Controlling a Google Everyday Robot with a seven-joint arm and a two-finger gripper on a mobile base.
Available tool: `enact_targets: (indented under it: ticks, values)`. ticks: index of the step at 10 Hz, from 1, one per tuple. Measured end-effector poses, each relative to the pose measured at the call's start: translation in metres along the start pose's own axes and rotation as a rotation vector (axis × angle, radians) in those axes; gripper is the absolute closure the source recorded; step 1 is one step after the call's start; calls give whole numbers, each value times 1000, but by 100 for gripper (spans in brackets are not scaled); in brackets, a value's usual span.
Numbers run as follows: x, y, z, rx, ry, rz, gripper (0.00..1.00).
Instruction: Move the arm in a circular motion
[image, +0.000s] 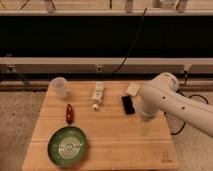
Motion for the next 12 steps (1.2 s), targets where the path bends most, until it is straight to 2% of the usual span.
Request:
enact_targets:
  ticks: [4,6,8,10,12]
  values:
    - [34,-9,8,-8,-8,56,20]
    - [57,-20,13,-8,-12,115,20]
    - [57,-27,16,-9,-16,141,20]
    - [68,-30,16,-8,-14,171,20]
    - [75,-50,21,-4,-17,191,20]
